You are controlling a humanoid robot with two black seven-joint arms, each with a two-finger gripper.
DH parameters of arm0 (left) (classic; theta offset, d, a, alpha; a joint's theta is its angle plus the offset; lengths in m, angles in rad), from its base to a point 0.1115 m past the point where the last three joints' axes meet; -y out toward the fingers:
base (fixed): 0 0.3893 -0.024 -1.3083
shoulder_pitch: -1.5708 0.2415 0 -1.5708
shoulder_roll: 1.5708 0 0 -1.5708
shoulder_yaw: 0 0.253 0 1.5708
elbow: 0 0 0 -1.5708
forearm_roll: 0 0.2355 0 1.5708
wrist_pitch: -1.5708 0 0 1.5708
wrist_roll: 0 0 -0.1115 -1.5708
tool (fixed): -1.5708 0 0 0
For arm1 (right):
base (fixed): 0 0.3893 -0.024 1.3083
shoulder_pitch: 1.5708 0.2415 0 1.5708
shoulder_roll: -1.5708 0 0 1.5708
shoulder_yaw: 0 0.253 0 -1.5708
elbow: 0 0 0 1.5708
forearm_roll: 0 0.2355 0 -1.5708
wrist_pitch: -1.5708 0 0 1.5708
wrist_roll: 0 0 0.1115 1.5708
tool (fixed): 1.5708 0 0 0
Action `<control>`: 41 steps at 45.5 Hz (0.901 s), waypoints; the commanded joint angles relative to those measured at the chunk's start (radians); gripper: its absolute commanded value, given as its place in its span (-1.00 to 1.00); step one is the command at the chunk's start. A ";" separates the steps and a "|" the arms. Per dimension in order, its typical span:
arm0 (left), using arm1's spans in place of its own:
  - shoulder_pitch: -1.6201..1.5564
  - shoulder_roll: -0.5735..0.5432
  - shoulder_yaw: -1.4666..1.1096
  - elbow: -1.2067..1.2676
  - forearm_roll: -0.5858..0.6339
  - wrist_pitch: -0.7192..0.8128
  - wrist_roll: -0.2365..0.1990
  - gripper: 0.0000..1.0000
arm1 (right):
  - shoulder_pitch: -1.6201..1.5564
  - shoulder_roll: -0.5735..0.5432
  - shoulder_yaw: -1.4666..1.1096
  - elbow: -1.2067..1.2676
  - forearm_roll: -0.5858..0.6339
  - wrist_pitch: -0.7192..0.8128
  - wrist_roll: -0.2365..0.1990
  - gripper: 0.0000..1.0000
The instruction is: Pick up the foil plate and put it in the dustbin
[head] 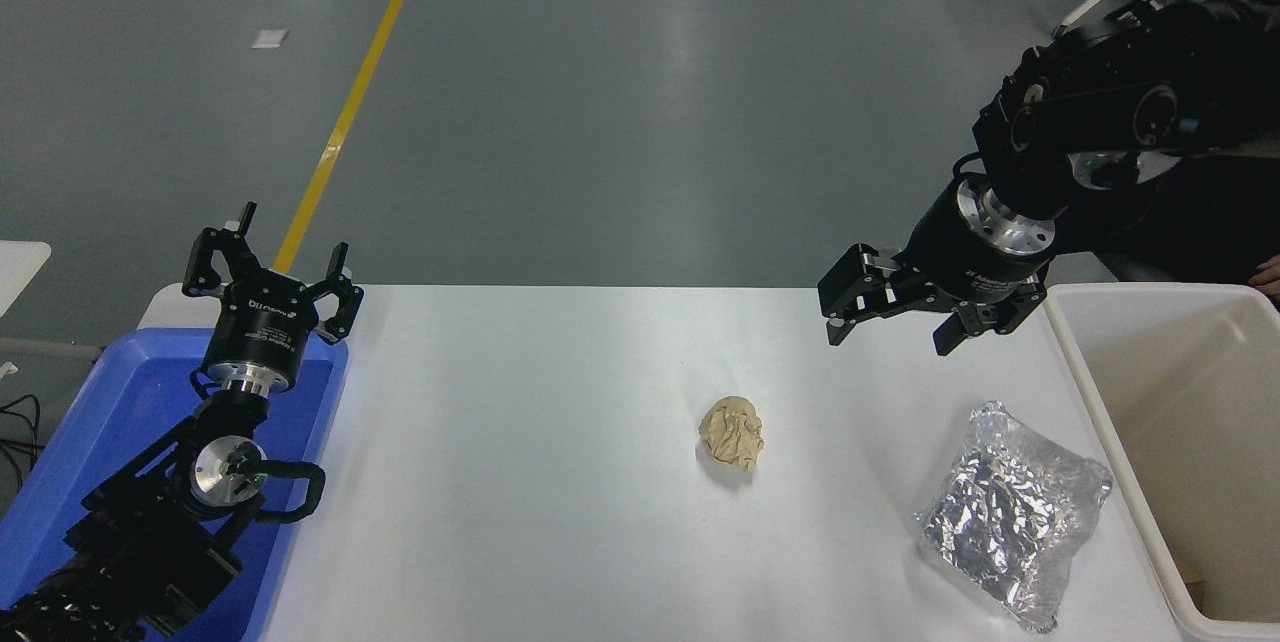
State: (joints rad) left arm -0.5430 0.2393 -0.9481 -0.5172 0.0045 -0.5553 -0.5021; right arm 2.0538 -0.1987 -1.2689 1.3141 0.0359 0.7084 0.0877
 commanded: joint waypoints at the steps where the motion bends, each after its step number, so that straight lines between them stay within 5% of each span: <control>1: 0.000 0.000 0.000 0.000 0.000 0.000 0.000 0.96 | -0.112 -0.129 -0.009 -0.001 -0.001 -0.027 -0.002 1.00; 18: 0.000 0.000 0.000 0.000 0.000 0.000 0.000 0.96 | -0.317 -0.291 -0.009 -0.091 -0.008 -0.204 -0.002 1.00; 41: 0.000 0.000 0.000 0.000 0.000 0.000 0.000 0.96 | -0.601 -0.338 -0.004 -0.122 -0.008 -0.444 -0.002 1.00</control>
State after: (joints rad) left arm -0.5430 0.2393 -0.9480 -0.5171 0.0047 -0.5552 -0.5021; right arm 1.5807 -0.5182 -1.2756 1.2036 0.0293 0.3781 0.0863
